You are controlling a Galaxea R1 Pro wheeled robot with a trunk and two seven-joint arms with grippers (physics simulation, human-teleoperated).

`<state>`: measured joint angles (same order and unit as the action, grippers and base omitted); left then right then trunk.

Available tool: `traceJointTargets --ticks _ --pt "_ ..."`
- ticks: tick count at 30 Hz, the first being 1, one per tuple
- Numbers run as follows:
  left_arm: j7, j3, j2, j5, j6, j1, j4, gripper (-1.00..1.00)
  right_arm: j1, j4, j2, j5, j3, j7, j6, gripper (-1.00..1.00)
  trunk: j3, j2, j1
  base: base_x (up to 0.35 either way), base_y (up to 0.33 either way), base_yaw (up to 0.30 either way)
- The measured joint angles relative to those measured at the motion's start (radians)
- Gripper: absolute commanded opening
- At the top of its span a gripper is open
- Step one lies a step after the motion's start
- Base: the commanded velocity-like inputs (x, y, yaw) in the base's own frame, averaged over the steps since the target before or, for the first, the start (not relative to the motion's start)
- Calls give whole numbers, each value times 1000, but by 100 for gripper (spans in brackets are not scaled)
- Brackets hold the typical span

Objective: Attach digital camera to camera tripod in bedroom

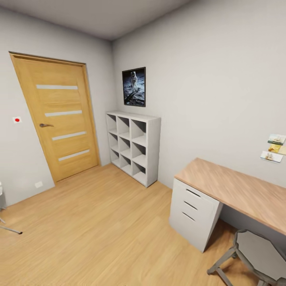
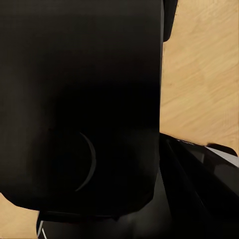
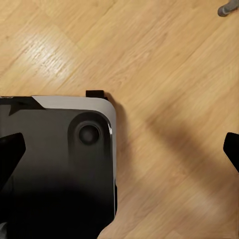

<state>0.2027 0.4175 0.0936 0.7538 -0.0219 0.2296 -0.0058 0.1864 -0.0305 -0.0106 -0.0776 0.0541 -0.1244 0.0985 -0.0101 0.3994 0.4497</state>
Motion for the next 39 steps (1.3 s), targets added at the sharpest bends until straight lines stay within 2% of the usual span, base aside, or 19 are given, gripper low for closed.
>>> traceJointTargets --ticks 39 --pt "0 1 -1 0 -1 0 0 -100 0 0 0 -1 0 0 0 100 0 0 0 0 0 239"
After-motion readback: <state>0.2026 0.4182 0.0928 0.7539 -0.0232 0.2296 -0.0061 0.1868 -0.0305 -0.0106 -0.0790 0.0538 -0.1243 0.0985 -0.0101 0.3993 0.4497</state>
